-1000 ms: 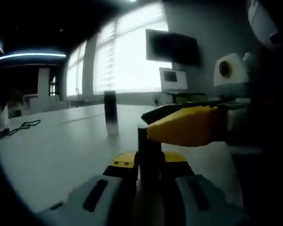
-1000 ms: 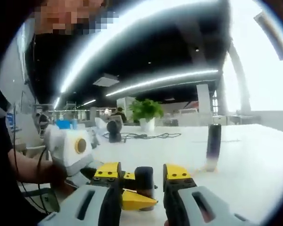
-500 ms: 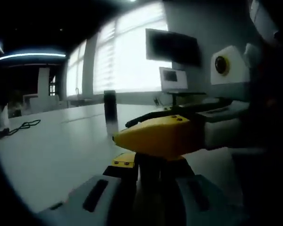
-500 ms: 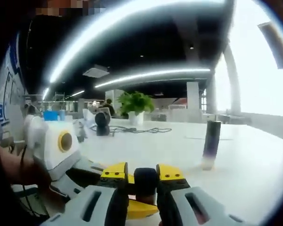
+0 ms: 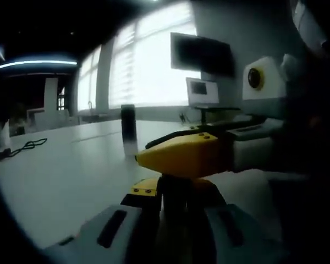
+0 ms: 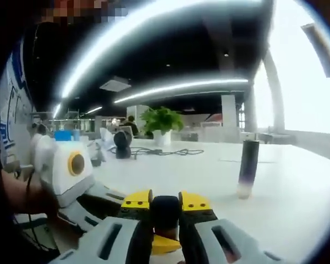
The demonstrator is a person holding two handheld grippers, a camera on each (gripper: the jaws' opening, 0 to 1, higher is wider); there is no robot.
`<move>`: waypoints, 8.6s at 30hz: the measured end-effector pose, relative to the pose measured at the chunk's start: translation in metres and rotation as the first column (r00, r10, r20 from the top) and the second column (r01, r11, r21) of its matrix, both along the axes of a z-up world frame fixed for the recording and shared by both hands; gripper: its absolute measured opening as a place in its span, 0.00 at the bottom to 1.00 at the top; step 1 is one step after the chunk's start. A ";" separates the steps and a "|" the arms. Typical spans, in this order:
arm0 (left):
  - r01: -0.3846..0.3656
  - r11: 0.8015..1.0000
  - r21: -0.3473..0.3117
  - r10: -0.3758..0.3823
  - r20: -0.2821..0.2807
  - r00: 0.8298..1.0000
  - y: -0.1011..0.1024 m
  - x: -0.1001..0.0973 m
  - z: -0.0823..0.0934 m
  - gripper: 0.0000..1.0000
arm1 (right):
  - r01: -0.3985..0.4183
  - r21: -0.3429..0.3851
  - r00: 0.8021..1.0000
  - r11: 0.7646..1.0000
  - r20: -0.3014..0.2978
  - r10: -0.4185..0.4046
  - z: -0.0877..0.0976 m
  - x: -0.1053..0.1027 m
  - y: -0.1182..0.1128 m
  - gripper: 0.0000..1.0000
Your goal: Pick up cosmetic bottle twist off cap place on table pick up cap screw tight cap place on table
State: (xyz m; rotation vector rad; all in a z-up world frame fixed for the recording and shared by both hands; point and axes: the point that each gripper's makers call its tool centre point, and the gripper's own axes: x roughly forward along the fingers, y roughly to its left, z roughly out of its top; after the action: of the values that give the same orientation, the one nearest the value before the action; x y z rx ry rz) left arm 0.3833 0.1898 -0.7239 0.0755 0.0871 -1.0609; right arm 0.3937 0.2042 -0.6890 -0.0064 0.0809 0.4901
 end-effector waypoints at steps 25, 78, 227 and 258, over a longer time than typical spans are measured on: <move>0.010 1.000 0.010 -0.010 0.005 1.000 0.002 -0.001 0.001 0.05 | -0.292 0.019 0.956 0.956 -0.028 0.293 -0.001 -0.003 0.008 0.10; 0.242 0.970 0.009 -0.241 -0.042 0.970 -0.001 -0.017 0.000 0.05 | -0.859 0.002 0.512 0.512 -0.034 0.859 0.000 -0.036 0.027 0.10; 0.025 0.991 -0.131 0.005 0.226 0.974 -0.002 0.003 0.052 0.09 | 0.006 -0.072 0.987 0.997 0.162 0.006 0.044 0.008 0.014 0.16; 0.022 0.991 -0.129 -0.003 0.146 0.989 -0.002 0.011 0.043 0.09 | -0.031 -0.117 0.986 0.993 0.158 0.049 0.038 0.009 0.016 0.14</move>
State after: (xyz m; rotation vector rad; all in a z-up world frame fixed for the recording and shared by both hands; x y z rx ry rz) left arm 0.3942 0.1880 -0.6811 0.0356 -0.1151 -1.0681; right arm 0.4029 0.2206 -0.6506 -0.1599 -0.0497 0.5231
